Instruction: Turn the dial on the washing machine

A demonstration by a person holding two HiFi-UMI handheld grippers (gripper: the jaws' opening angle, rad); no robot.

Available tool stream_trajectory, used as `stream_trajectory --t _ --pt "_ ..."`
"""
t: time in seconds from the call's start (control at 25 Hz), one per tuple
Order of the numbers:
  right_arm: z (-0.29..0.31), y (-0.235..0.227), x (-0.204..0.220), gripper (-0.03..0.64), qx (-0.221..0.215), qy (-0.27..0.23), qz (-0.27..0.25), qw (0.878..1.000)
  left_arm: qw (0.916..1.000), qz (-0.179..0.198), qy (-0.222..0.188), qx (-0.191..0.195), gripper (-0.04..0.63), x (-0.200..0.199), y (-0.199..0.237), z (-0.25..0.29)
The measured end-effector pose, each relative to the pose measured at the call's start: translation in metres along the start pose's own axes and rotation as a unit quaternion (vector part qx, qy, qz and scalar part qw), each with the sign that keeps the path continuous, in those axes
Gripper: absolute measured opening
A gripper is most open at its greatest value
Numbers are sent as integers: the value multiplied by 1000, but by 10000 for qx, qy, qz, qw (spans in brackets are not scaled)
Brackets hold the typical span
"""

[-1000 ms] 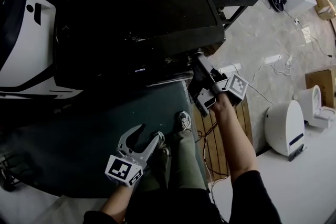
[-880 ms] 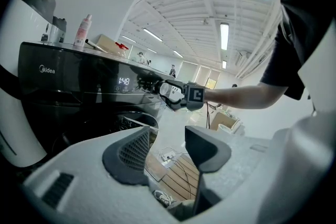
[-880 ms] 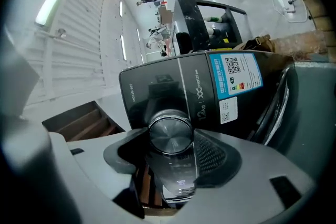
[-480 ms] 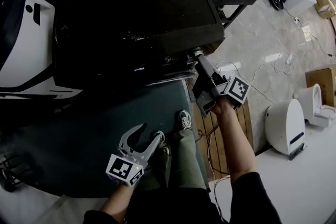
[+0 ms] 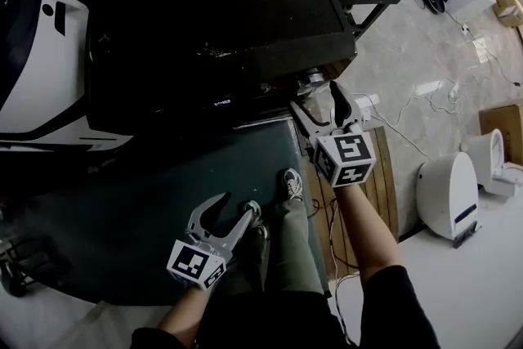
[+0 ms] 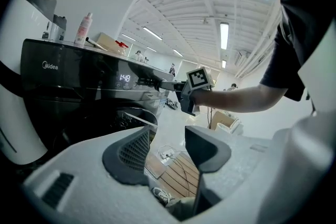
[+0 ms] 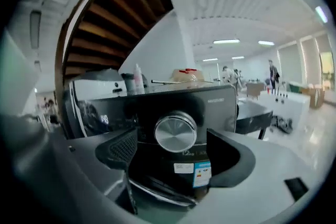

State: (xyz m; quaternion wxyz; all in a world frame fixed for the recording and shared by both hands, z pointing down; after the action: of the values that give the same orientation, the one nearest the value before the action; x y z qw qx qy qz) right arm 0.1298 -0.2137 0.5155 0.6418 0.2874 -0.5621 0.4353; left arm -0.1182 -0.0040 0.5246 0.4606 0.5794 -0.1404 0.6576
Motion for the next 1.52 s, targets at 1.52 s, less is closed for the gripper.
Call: stream_trajectory --t 1.52 --pt "16 5 1 272 375 101 -608 9974 9998 -155 11 -124 207 8 11 -12"
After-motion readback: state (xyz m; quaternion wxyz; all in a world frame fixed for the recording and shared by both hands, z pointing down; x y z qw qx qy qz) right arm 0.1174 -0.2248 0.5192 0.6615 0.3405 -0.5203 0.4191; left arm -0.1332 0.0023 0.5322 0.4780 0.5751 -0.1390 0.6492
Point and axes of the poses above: the fingertips, and each gripper's own axes: z forward along the fingers, y to its left, x out of its underside, the point moved 10 cm from there along -z, backward along the fingers, and after that the axes turned 8 degrees about -y, right-handed, at the moved point
